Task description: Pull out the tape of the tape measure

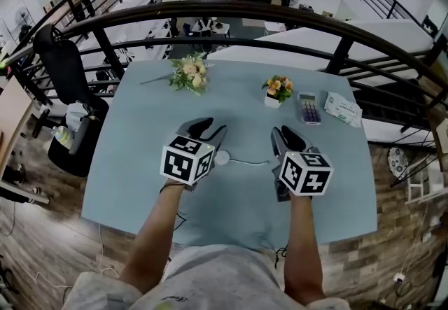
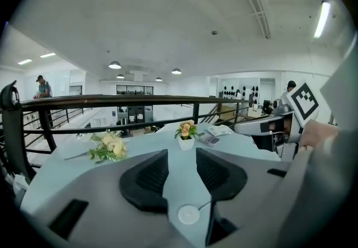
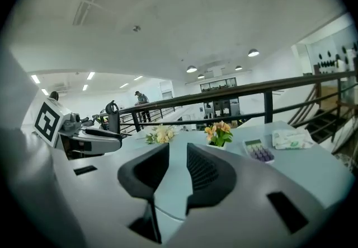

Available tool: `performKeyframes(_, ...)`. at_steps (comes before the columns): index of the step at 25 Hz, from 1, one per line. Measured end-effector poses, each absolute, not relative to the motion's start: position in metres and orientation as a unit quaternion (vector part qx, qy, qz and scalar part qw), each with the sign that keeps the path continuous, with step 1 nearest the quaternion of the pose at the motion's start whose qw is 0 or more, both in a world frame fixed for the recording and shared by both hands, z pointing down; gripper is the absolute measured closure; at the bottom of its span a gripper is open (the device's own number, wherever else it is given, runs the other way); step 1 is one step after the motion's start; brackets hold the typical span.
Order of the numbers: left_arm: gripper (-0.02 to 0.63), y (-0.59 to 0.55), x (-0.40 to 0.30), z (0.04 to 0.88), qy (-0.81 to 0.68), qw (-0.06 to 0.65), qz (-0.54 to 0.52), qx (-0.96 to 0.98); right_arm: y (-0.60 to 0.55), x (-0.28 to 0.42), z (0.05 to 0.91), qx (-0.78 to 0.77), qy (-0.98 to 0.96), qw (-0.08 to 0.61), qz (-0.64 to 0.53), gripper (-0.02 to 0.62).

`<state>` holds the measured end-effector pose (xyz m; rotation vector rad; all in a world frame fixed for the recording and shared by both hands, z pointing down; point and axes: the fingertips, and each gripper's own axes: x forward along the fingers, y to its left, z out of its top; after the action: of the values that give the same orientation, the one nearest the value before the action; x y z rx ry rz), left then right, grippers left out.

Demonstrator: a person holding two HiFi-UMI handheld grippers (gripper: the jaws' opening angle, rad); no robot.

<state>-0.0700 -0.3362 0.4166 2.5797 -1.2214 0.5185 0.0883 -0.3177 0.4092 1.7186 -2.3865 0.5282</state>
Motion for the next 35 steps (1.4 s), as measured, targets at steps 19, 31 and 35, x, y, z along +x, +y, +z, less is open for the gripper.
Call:
performKeyframes(19, 0.553, -0.325, -0.095, 0.371, -0.476, 0.072, 0.112, 0.869, -0.301, 0.073, 0.357, 0.568, -0.815, 0.052, 0.104, 0.562)
performKeyframes(31, 0.607, -0.316, -0.096, 0.362, -0.482, 0.061, 0.110, 0.867, -0.291, 0.071, 0.347, 0.566, -0.818, 0.053, 0.084, 0.591)
performKeyframes(35, 0.607, -0.314, -0.096, 0.362, -0.483, 0.062, 0.110, 0.866, -0.289, 0.072, 0.347, 0.567, -0.818, 0.054, 0.083, 0.591)
